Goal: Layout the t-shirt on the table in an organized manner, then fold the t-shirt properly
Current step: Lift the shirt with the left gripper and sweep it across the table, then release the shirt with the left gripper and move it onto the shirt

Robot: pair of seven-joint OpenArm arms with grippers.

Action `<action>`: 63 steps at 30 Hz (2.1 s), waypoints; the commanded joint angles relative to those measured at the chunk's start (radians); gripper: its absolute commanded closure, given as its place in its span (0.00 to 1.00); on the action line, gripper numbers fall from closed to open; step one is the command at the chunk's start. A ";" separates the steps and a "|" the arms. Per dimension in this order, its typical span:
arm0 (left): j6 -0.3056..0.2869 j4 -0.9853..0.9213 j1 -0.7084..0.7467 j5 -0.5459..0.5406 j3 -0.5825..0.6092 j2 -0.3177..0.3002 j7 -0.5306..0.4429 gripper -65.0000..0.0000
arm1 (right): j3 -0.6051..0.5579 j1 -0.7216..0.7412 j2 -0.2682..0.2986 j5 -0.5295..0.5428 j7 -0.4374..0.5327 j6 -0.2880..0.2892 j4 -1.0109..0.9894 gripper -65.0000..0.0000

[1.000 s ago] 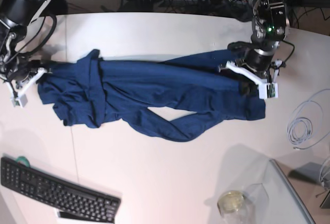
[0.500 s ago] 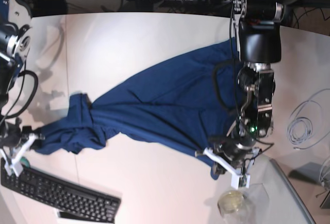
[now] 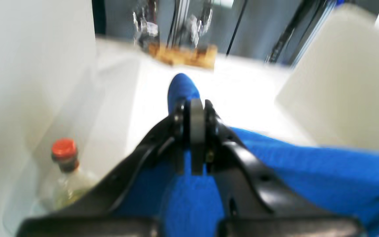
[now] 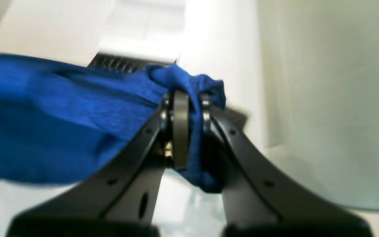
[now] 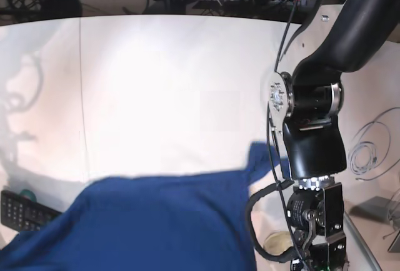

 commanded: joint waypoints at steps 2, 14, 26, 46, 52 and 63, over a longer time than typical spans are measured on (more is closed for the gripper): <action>-0.001 0.093 0.013 0.000 0.009 0.002 0.049 1.00 | 0.008 0.006 0.034 0.008 -0.035 0.001 0.052 0.99; -0.007 0.495 0.792 0.011 0.009 0.015 0.069 1.00 | 0.203 -0.769 -0.163 0.010 -0.048 0.001 0.490 0.99; -0.003 0.373 1.107 0.011 -0.001 -0.082 -0.172 1.00 | 0.208 -1.020 -0.278 0.010 0.039 0.001 0.492 0.99; -0.003 0.377 1.187 0.011 0.009 -0.082 -0.166 1.00 | 0.305 -1.112 -0.315 0.005 0.031 0.001 0.496 0.48; -0.003 0.410 1.242 0.011 -0.001 -0.082 -0.169 1.00 | 0.377 -1.111 -0.321 0.005 0.031 0.001 0.500 0.39; -0.003 0.597 1.330 0.011 -0.126 -0.080 -0.164 0.37 | 0.456 -1.108 -0.318 0.003 0.039 0.001 0.635 0.39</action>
